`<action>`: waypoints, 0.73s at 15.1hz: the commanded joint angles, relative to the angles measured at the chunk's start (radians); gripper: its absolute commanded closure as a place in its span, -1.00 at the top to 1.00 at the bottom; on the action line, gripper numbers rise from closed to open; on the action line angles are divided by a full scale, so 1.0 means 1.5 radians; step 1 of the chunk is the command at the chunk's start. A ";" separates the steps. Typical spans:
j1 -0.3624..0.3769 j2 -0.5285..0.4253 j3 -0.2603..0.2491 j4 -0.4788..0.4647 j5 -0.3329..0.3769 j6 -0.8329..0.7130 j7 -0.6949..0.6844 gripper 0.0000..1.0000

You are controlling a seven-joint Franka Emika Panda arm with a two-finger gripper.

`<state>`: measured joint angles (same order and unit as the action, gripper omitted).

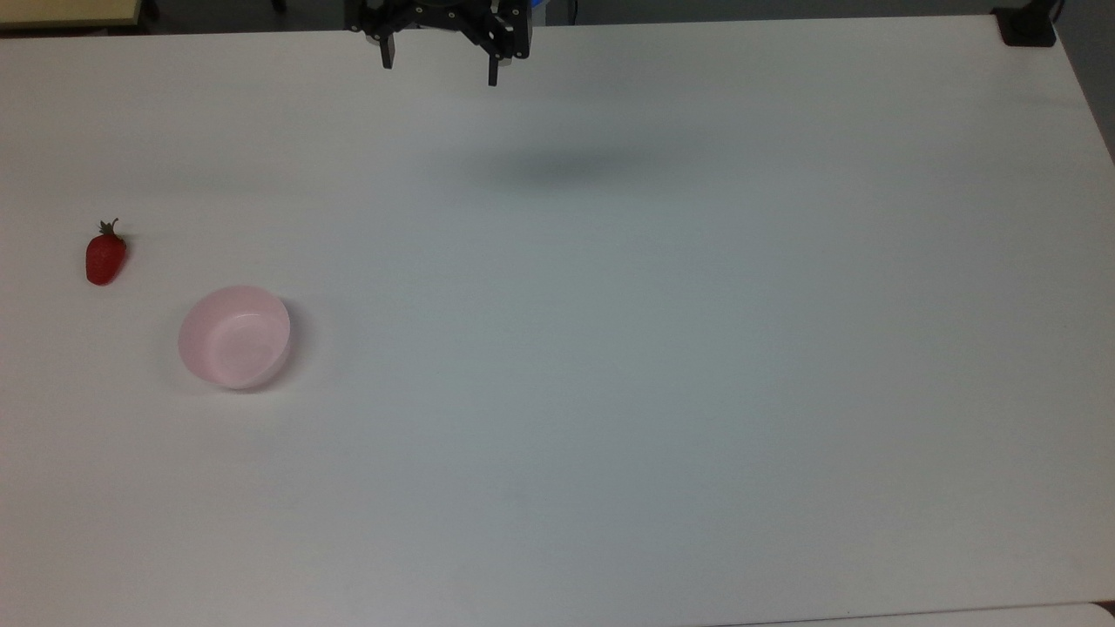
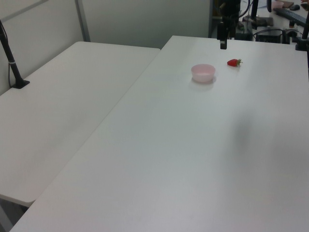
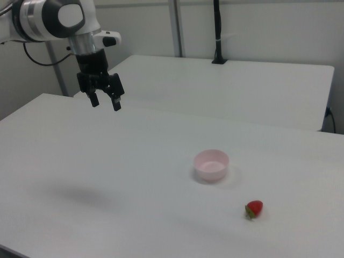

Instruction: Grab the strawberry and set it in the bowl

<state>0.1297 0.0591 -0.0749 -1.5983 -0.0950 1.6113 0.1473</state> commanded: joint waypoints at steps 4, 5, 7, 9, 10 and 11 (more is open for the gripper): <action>-0.011 -0.023 -0.012 -0.015 0.015 -0.013 -0.008 1.00; -0.015 -0.024 -0.013 -0.015 0.015 -0.014 -0.008 1.00; -0.018 -0.028 -0.013 -0.009 0.015 -0.016 -0.007 1.00; -0.018 -0.028 -0.013 -0.008 0.015 -0.016 -0.007 1.00; -0.018 -0.027 -0.013 -0.008 0.015 -0.016 -0.007 1.00; -0.020 -0.027 -0.014 -0.008 0.015 -0.016 -0.007 1.00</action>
<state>0.0995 0.0404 -0.0888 -1.5994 -0.0892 1.6107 0.1460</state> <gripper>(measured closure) 0.000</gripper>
